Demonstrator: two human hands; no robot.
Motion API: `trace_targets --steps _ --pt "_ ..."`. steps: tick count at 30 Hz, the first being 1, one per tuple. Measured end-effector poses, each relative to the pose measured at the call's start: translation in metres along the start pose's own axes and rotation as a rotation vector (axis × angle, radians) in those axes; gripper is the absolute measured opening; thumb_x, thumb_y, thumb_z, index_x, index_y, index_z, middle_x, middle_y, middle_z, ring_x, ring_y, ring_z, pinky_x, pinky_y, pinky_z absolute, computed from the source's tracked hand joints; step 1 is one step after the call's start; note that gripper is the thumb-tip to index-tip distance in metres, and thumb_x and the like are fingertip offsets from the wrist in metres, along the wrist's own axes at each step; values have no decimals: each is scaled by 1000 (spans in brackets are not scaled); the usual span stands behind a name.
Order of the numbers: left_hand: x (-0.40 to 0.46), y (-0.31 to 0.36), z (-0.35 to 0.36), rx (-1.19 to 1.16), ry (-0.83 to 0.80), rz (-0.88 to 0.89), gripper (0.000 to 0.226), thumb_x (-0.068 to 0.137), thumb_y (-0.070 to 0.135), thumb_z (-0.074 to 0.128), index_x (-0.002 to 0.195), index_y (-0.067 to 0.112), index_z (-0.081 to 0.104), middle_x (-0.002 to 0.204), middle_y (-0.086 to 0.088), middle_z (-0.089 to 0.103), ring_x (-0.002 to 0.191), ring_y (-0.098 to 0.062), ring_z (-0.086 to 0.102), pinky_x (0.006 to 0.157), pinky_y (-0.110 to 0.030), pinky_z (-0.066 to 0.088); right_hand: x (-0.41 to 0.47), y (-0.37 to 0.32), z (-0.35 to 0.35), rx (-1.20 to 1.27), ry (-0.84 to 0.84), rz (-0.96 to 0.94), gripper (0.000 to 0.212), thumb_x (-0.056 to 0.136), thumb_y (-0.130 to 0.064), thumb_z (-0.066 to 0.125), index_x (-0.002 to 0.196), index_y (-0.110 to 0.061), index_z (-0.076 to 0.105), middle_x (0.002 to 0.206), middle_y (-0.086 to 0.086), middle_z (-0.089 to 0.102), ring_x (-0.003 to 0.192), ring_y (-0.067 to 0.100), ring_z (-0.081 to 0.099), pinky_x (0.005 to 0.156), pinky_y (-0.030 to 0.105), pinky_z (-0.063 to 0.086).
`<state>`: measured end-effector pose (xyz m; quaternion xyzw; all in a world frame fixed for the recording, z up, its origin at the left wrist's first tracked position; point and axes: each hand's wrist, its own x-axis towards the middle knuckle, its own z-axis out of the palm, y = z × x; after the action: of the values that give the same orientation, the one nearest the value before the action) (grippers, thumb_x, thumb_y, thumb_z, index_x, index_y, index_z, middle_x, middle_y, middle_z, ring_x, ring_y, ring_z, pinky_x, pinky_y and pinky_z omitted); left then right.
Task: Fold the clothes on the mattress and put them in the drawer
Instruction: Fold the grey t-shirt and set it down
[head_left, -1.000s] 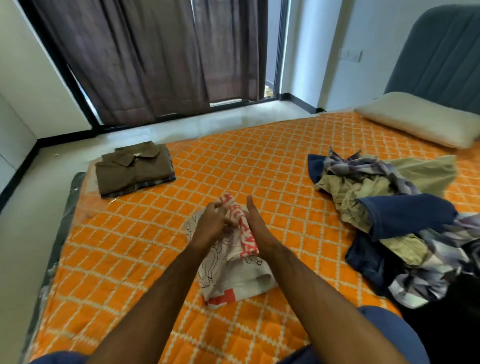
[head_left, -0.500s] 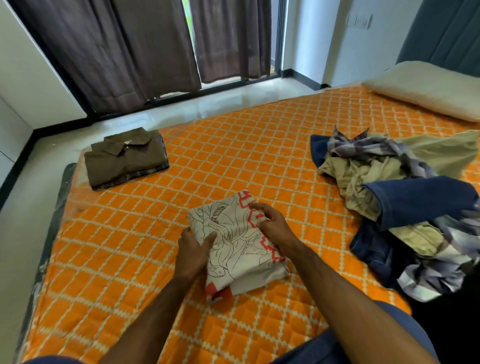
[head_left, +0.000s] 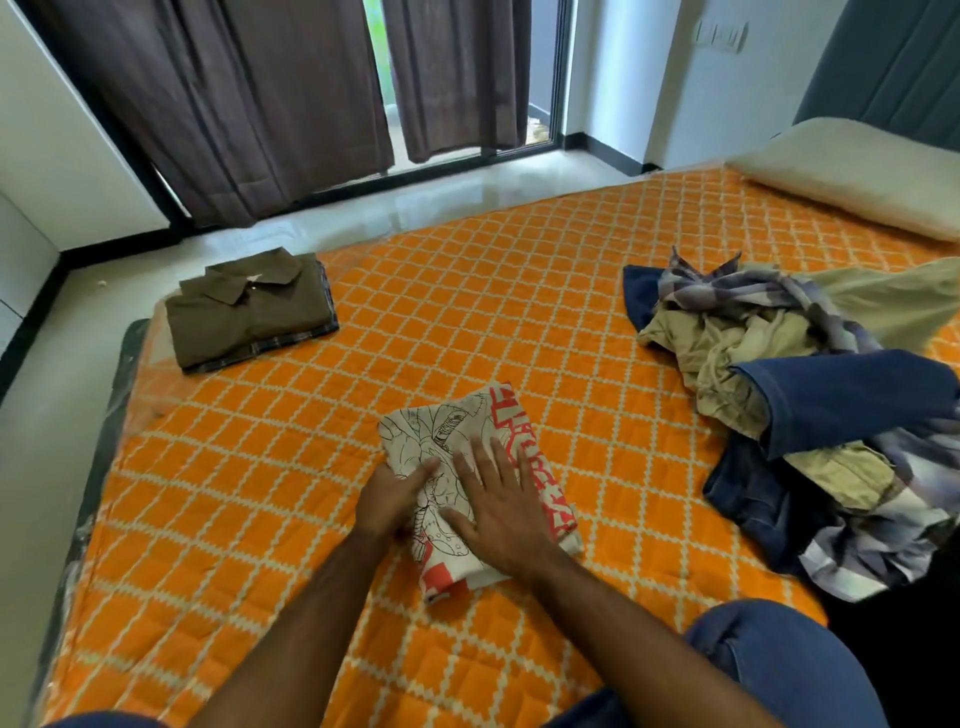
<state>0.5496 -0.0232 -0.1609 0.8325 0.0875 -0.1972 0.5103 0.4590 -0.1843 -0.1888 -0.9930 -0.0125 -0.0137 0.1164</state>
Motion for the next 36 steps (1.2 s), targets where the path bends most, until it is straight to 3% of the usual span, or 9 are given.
trace_targets --steps 7,13,16,18,21,25,29,32,36 --pt "-8 10 -3 -187 -140 -22 38 88 40 74 119 20 66 108 -7 76 92 -25 75 85 -46 60 -28 6 -7 126 -135 -48 79 94 -79 4 159 -40 -14 166 -9 -26 151 14 -32 121 49 -19" --pt "-38 27 -15 -197 -255 71 78 76 11 86 135 20 35 123 -6 65 104 -25 69 69 -37 60 -7 -10 -43 607 -247 160 72 100 -70 16 161 -37 -4 169 -13 -12 155 13 -17 122 52 -16" --pt "-55 54 -8 -222 -187 171 69 81 1 79 131 15 35 120 -6 60 99 -17 66 67 -28 56 -1 -22 -68 1139 -246 228 78 96 -77 23 159 -32 26 166 -2 28 154 23 26 124 53 21" --pt "-61 82 -16 -191 -154 274 62 81 -3 74 129 15 39 119 -11 60 94 -15 65 65 -25 53 9 -30 -92 1514 -222 282 69 96 -74 33 146 -30 51 144 -1 60 130 21 58 106 44 49" --pt "-68 132 -42 93 -179 501 62 78 1 76 129 17 44 119 -7 60 96 -16 65 65 -22 50 34 -36 -135 1778 -153 403 76 90 -78 38 136 -22 62 122 0 70 110 25 66 90 44 54" --pt "-86 169 -63 702 -103 830 75 78 15 77 143 20 41 132 -2 50 114 -23 56 80 -34 51 53 -24 -166 2014 -76 439 86 91 -80 37 137 -12 62 131 14 68 107 37 68 88 52 57" --pt "-90 128 -49 1182 -2 1121 68 81 11 64 143 26 39 124 -3 47 106 -28 53 74 -41 47 33 4 -145 2079 -151 566 91 92 -80 24 115 -10 77 126 18 70 105 38 71 83 51 60" --pt "-90 59 -26 1332 -208 1043 69 84 26 68 145 29 35 132 -3 43 113 -27 49 82 -41 44 6 27 -100 1831 -272 728 89 93 -78 31 115 -3 74 118 21 72 100 38 73 85 51 59" --pt "-86 -17 -25 924 -454 737 47 90 51 62 133 35 49 122 6 48 106 -9 50 90 -37 48 -22 40 -66 1590 -277 781 65 102 -60 40 113 -1 67 99 19 77 87 33 76 68 38 59"
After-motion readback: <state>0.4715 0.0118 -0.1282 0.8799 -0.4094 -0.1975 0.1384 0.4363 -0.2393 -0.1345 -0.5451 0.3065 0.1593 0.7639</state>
